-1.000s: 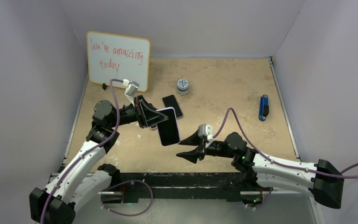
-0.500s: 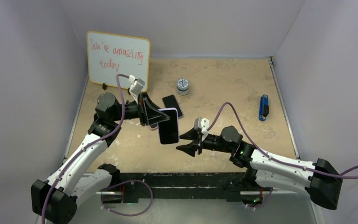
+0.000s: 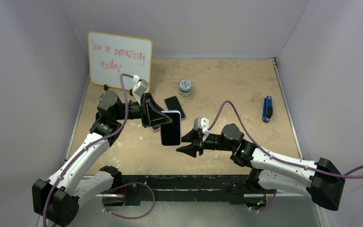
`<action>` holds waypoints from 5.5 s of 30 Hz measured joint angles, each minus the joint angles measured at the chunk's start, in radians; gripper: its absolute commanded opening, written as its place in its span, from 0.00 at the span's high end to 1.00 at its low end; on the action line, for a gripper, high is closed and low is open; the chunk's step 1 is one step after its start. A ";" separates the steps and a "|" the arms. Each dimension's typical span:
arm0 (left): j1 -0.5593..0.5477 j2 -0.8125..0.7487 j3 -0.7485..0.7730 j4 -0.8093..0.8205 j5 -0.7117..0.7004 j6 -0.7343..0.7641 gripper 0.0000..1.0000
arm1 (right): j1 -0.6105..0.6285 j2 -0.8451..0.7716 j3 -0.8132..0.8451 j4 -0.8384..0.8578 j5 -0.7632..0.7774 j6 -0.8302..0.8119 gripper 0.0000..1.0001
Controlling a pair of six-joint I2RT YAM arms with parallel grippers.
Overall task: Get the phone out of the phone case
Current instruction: Remove the phone case from the phone.
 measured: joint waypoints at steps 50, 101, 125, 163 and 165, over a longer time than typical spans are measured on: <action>0.000 -0.036 0.008 -0.145 -0.095 0.103 1.00 | -0.009 0.167 0.116 -0.064 -0.154 -0.266 0.62; 0.007 -0.172 -0.081 -0.099 -0.207 0.013 1.00 | -0.032 0.223 0.163 -0.035 -0.240 -0.243 0.66; 0.004 -0.248 -0.154 0.075 -0.177 -0.063 1.00 | -0.041 0.281 0.097 0.275 -0.260 0.069 0.99; 0.006 -0.123 -0.065 -0.067 -0.230 -0.153 1.00 | -0.040 0.236 0.278 -0.257 -0.275 -0.576 0.99; 0.006 -0.131 -0.073 -0.063 -0.245 -0.167 1.00 | -0.039 0.228 0.245 -0.194 -0.254 -0.535 0.93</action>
